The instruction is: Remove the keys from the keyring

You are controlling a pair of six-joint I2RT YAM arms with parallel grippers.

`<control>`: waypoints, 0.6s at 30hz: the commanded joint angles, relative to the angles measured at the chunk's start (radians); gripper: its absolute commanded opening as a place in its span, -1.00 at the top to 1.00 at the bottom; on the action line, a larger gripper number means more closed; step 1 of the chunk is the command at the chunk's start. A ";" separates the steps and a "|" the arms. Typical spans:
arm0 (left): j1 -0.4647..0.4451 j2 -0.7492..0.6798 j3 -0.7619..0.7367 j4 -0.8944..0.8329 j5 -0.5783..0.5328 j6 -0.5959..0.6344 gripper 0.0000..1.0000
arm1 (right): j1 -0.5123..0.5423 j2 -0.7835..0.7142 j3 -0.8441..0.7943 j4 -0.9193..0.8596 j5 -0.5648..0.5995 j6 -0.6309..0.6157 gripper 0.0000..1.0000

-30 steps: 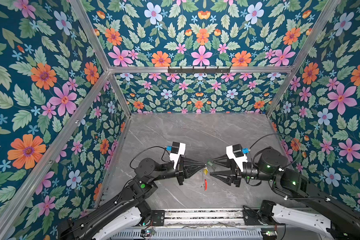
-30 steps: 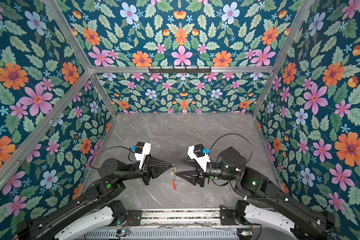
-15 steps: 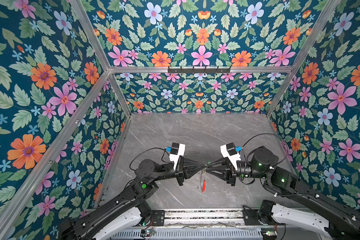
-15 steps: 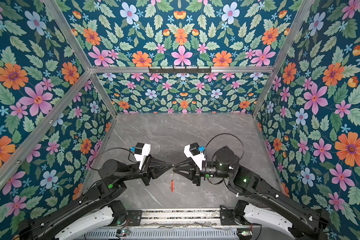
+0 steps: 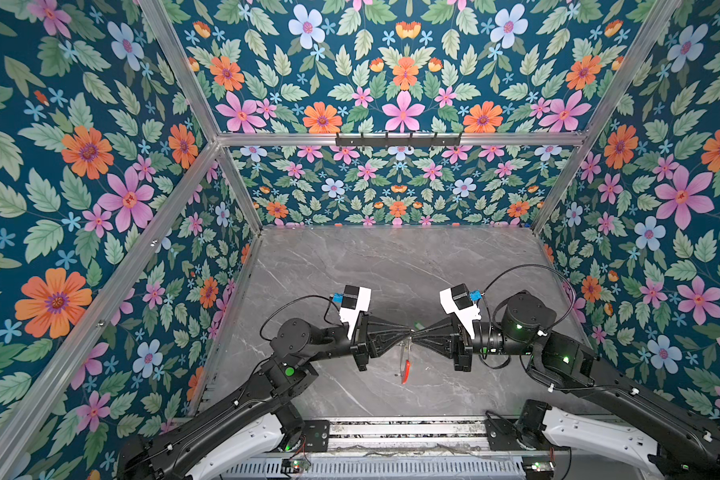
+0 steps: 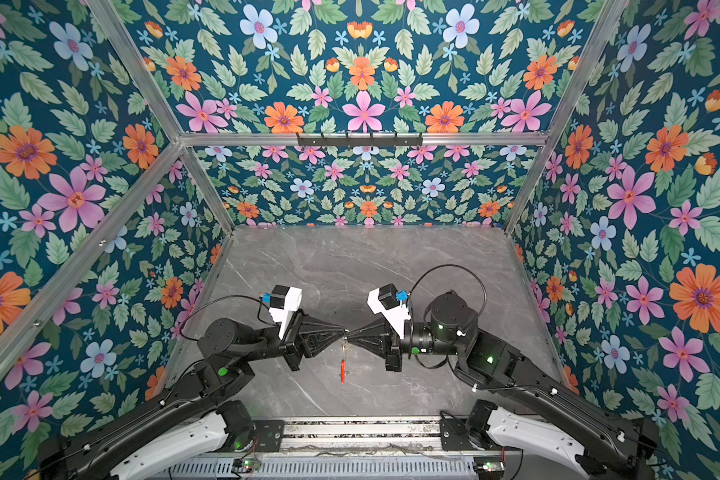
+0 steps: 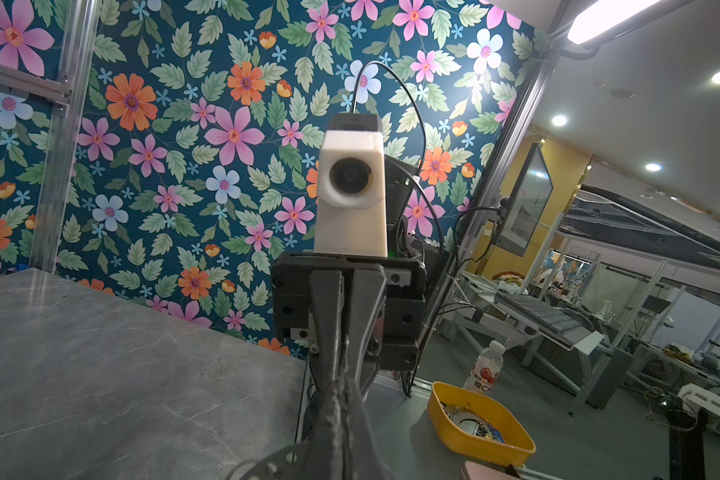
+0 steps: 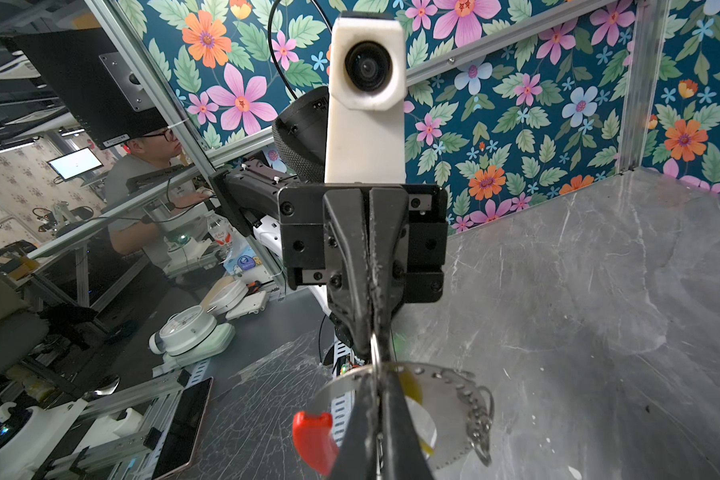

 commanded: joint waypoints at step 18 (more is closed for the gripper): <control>0.001 0.109 0.315 -0.765 0.023 0.277 0.21 | -0.003 0.160 0.327 -0.741 0.089 -0.136 1.00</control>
